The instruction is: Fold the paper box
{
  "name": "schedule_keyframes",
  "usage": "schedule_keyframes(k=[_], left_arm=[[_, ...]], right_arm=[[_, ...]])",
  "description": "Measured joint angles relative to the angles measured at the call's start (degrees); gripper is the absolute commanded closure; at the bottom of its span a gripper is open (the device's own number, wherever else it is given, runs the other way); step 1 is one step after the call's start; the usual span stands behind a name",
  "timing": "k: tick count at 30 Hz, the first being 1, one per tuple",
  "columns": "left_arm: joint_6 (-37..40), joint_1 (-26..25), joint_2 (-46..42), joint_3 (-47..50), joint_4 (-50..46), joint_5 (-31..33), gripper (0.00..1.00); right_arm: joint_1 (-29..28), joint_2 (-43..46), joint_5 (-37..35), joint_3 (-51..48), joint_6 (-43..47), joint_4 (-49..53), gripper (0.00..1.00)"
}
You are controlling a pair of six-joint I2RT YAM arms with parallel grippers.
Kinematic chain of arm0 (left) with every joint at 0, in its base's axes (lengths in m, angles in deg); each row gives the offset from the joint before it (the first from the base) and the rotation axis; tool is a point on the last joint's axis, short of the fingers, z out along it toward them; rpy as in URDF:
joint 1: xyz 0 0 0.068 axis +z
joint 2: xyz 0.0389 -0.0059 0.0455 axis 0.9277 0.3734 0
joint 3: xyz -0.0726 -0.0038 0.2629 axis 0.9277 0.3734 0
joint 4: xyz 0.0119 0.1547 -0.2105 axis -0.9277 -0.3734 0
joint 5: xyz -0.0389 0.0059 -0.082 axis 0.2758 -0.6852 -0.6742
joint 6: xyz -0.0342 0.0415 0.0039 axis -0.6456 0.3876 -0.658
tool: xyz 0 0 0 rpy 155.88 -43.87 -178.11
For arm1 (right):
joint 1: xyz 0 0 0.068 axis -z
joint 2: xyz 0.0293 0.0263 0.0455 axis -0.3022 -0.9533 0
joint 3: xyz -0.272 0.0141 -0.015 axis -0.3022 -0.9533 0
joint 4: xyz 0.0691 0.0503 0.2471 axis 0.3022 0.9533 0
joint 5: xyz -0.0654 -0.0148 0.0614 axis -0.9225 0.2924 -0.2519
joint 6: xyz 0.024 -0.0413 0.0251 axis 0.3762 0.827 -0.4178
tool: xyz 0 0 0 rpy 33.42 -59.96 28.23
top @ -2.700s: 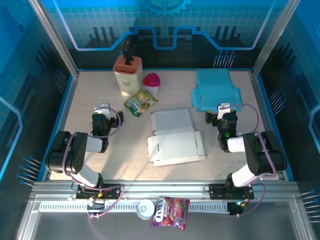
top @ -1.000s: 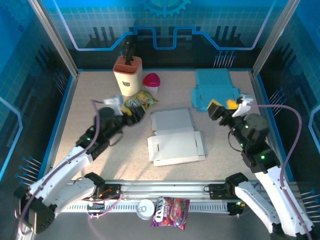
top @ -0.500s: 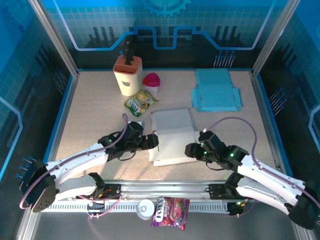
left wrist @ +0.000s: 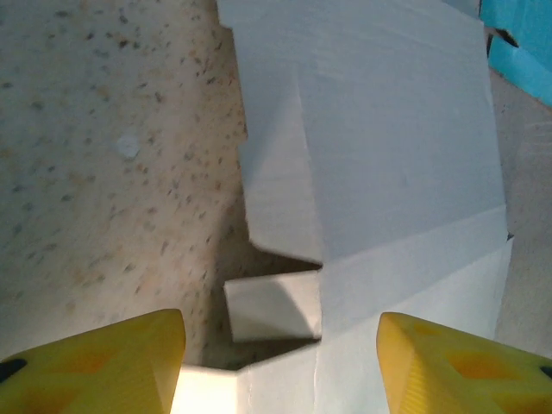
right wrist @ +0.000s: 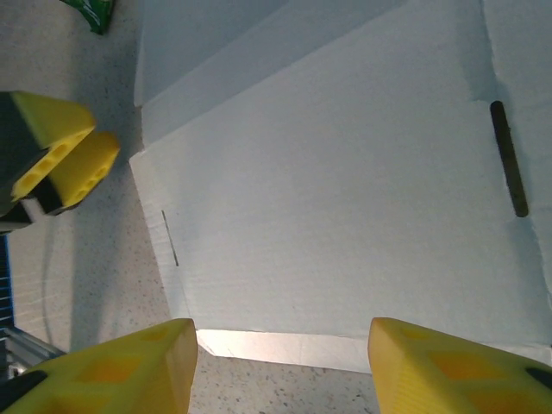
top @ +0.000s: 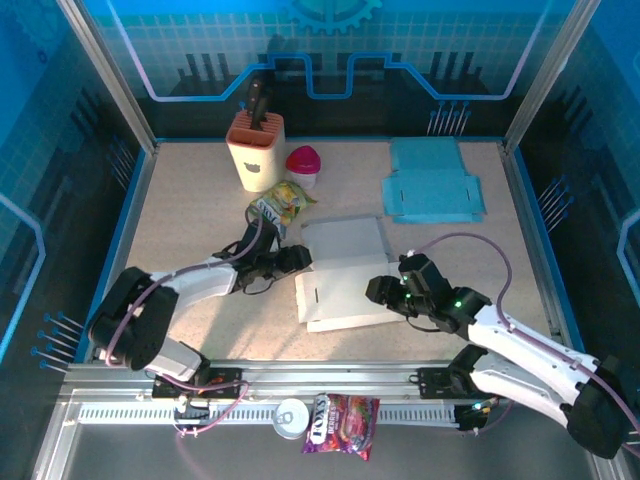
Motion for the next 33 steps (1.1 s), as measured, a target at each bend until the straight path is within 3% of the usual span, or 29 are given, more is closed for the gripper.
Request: schedule_keyframes(k=[5, 15, 19, 24, 33], left_arm=[[-2.4, 0.0, 5.5, -0.2, 9.3, -0.9, 0.45], [-4.7, 0.0, 10.4, -1.7, 15.5, -0.9, 0.48], [-6.5, 0.0, 12.4, -1.7, 19.8, -1.0, 0.65], [-9.6, 0.0, 13.7, 0.4, 26.2, -0.9, 1.0], [-20.1, 0.0, 8.6, 5.4, 33.6, 1.7, 1.0]], right_arm=[[0.3, 0.1, 2.2, -1.7, -1.3, -1.6, 0.45], [1.3, 3.7, 4.6, -2.0, -3.7, -2.2, 0.45], [1.4, 4.2, 5.4, -2.1, -5.0, -2.5, 0.44], [1.4, 6.6, 6.0, -4.4, -8.4, -3.3, 0.4], [-2.9, 12.0, 1.0, -5.5, -17.9, 1.0, 0.25]])
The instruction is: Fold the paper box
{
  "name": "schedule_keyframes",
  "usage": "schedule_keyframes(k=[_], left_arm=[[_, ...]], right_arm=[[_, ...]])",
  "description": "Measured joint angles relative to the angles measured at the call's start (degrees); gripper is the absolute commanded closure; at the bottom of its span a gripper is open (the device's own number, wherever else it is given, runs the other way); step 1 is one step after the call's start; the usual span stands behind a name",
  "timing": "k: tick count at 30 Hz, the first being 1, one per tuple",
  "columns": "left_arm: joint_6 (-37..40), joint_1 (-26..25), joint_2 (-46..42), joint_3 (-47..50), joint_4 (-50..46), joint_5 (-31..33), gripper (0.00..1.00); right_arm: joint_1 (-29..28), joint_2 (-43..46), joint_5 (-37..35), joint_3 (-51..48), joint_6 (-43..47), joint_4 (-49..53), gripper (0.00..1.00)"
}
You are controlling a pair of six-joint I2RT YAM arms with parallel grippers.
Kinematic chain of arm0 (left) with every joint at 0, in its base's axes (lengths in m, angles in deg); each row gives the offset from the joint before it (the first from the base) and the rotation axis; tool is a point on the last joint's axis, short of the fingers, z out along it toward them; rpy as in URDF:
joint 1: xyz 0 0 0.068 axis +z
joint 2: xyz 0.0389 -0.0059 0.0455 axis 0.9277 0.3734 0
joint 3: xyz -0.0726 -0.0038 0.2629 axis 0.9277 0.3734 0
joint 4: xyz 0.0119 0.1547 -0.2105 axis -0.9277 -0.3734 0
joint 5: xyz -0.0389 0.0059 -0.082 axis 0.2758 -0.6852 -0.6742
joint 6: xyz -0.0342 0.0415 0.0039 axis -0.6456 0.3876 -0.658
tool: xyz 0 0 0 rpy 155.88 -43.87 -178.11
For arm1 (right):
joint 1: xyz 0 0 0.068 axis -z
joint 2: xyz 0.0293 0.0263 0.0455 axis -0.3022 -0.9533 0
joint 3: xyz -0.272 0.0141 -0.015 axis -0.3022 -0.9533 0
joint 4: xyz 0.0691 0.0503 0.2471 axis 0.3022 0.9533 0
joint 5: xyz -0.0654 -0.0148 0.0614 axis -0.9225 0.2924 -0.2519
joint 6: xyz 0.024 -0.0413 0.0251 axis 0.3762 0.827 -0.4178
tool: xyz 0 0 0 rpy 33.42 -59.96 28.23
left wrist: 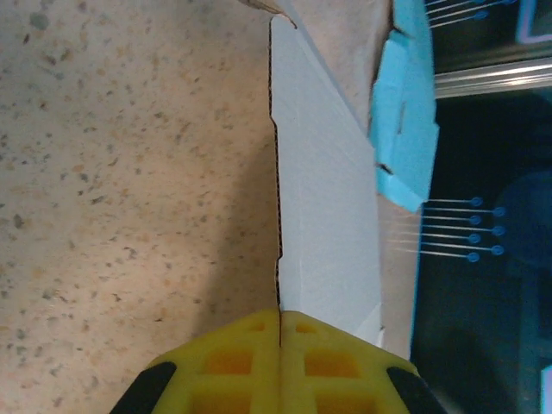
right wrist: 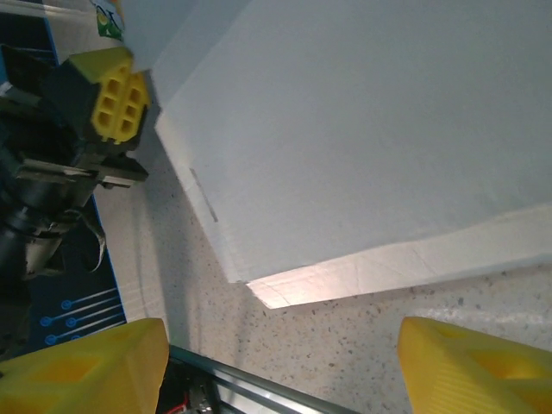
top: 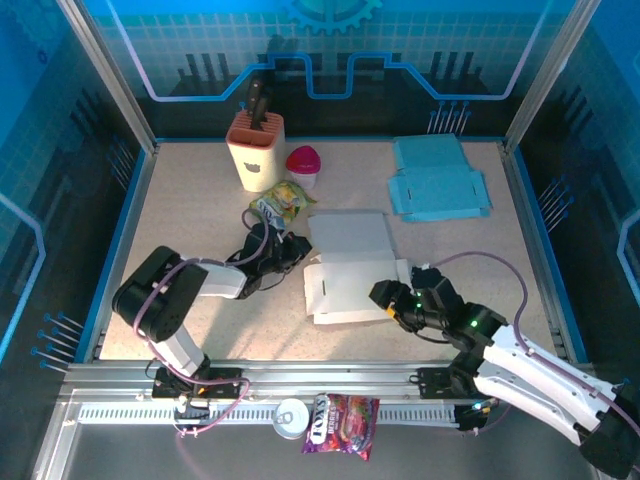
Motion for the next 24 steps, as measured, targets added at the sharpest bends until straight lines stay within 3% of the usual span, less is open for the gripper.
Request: schedule_keyframes(k=[10, 17, 24], left_arm=[[-8.0, 0.0, -11.3, 0.4, -2.4, 3.9, 1.0], [-10.3, 0.0, -12.2, 0.4, -6.3, 5.0, 1.0], [-11.3, 0.0, -12.2, 0.4, -7.0, 5.0, 1.0]], right_arm=[[-7.4, -1.9, -6.9, -6.2, -10.6, -8.9, 0.14], [-13.8, -2.3, -14.9, -8.9, -17.7, -16.8, 0.05], [-17.0, -10.3, -21.4, -13.0, -23.1, -31.5, 0.04]])
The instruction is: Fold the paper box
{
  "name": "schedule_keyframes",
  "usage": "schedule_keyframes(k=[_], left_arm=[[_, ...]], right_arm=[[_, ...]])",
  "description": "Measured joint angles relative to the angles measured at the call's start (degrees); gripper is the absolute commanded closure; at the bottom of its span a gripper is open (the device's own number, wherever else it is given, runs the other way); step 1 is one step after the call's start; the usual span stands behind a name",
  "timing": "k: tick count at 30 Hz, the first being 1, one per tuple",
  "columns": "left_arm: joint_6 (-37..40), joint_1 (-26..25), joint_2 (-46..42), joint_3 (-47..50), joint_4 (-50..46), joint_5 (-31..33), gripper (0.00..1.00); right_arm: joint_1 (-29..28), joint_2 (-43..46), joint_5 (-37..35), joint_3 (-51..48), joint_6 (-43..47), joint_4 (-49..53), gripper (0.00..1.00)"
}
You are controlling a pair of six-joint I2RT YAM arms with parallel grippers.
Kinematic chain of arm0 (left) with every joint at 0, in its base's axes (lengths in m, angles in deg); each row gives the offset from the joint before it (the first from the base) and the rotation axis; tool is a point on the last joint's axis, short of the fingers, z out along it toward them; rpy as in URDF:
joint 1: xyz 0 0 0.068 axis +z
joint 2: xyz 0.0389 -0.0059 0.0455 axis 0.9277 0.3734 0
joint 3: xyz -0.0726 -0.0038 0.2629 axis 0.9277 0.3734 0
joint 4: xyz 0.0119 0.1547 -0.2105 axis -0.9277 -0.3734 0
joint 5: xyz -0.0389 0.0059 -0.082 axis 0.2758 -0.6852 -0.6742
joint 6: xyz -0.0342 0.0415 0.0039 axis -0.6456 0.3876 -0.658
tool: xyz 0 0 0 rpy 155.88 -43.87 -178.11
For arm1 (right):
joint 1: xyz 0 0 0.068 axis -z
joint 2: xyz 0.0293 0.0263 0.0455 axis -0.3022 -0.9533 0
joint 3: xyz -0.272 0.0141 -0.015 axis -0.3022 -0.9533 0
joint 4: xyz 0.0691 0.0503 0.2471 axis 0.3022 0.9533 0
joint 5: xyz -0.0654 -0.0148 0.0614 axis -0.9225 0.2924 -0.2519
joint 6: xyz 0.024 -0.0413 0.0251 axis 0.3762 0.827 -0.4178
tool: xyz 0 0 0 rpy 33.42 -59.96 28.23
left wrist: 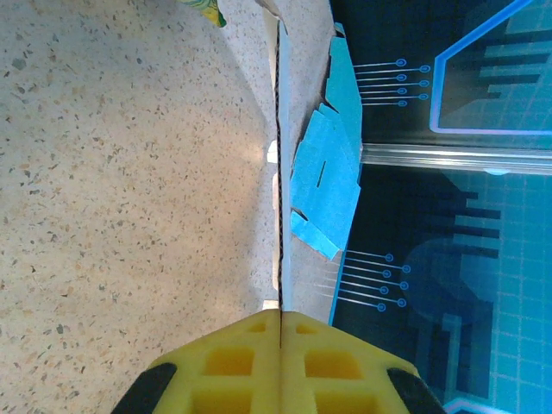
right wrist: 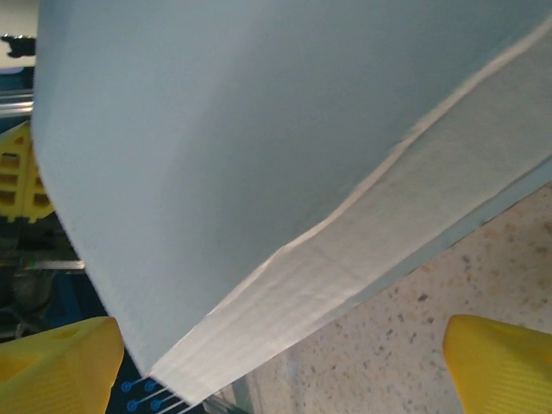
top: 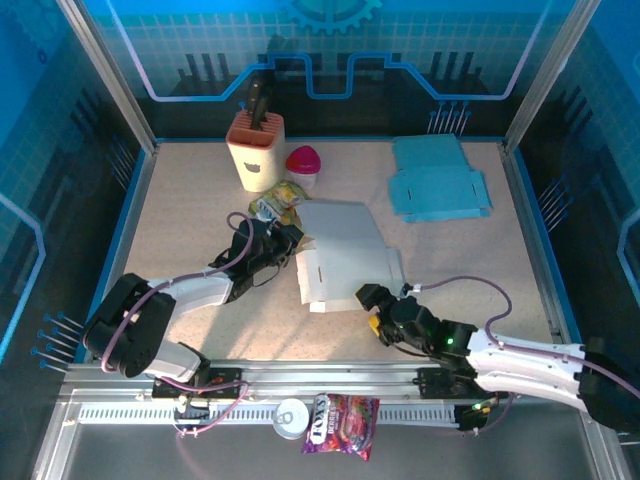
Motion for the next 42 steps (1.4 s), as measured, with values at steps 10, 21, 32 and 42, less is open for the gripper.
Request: schedule_keyframes(k=[10, 21, 32, 42], left_arm=[[-0.6, 0.0, 0.0, 0.0, -0.5, 0.0, 1.0], [-0.6, 0.1, 0.0, 0.0, -1.5, 0.1, 1.0], [-0.6, 0.1, 0.0, 0.0, -2.7, 0.4, 1.0], [-0.3, 0.5, -0.6, 0.0, -4.0, 0.4, 1.0]], right_arm=[[-1.8, -11.4, -6.1, -0.7, -1.8, -18.9, 0.14], [-1.2, 1.8, -10.6, -0.3, 1.8, -15.8, 0.39], [5.3, 4.5, -8.4, 1.9, 3.9, -11.1, 0.75], [5.6, 5.4, -7.3, 5.8, 6.3, -8.6, 0.92]])
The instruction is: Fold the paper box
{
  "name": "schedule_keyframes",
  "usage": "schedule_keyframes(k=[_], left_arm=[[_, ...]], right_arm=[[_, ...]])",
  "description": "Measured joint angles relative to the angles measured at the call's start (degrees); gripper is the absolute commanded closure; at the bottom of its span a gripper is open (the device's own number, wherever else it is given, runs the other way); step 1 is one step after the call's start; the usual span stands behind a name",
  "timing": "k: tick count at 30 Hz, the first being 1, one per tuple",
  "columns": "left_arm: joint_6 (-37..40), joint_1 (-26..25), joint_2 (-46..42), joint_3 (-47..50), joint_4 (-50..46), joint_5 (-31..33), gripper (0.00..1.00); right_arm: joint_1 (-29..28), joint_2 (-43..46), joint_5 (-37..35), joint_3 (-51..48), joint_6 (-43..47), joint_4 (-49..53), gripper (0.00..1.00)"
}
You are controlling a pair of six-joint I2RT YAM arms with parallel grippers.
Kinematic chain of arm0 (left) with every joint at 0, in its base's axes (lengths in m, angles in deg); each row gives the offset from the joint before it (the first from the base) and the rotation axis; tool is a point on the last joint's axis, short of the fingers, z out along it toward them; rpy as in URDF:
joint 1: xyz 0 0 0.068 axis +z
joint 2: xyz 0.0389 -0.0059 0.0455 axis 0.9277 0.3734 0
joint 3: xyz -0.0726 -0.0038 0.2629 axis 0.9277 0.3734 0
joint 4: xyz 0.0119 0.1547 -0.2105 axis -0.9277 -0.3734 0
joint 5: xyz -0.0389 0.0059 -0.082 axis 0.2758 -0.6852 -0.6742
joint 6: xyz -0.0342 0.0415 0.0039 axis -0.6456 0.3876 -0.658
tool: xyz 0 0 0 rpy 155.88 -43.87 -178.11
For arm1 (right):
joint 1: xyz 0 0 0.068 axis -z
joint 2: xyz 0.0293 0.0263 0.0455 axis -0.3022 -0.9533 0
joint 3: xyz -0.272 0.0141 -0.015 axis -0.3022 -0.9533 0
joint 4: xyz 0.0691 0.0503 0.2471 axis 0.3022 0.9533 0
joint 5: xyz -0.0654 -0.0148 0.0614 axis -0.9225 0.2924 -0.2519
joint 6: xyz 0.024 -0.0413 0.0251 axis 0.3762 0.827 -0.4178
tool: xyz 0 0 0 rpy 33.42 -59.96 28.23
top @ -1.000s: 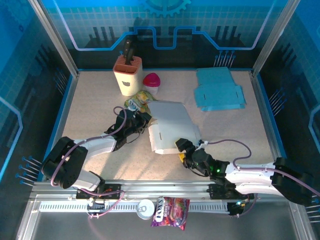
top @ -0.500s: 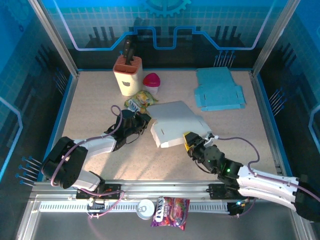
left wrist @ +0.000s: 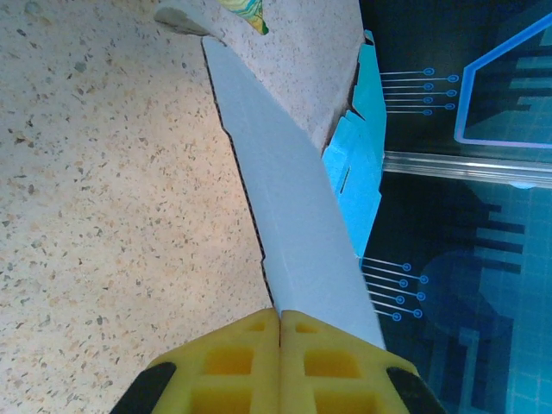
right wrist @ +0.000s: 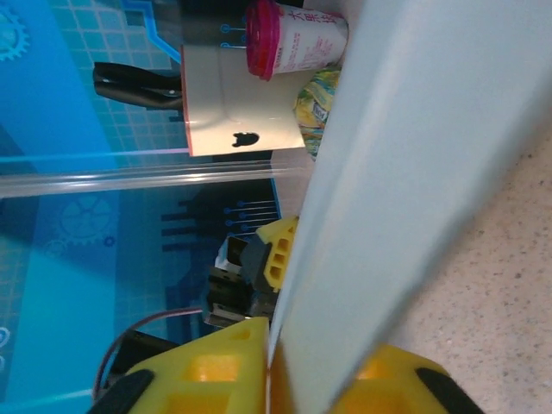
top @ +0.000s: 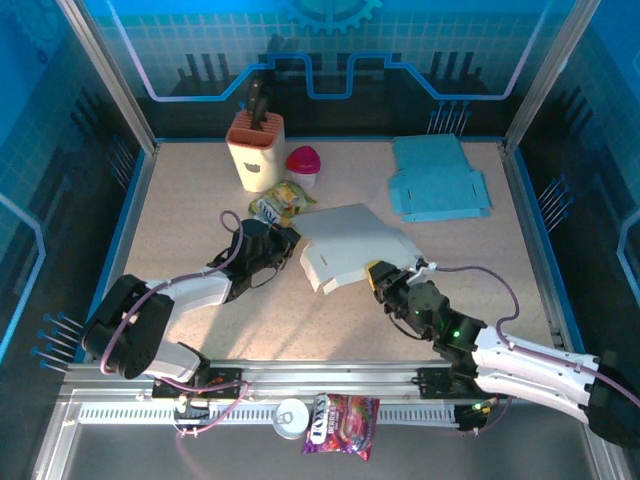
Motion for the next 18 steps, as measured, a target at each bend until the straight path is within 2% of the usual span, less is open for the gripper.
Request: schedule_keyframes(k=[2, 6, 9, 13, 18], left_arm=[[0.2, 0.0, 0.0, 0.0, -0.1, -0.3, 0.88], [2.0, -0.2, -1.3, 0.0, -1.7, -0.7, 0.55], [4.7, -0.7, -5.6, -0.4, -7.0, 0.2, 0.41], [10.4, -4.5, -14.4, -4.4, -18.1, 5.2, 0.31], [18.0, -9.4, -24.4, -11.0, -30.1, 12.5, 0.3]], right_arm=[[0.1, 0.7, 0.4, 1.1, 0.3, 1.4, 0.99], [1.1, 1.5, 1.2, 3.5, 0.8, 4.8, 1.0], [2.4, 1.4, 1.8, 6.9, 1.7, 8.5, 1.0], [4.2, -0.3, 3.1, 14.0, 3.6, 13.0, 1.0], [5.1, -4.1, 5.0, 28.3, 5.2, 24.7, 1.0]])
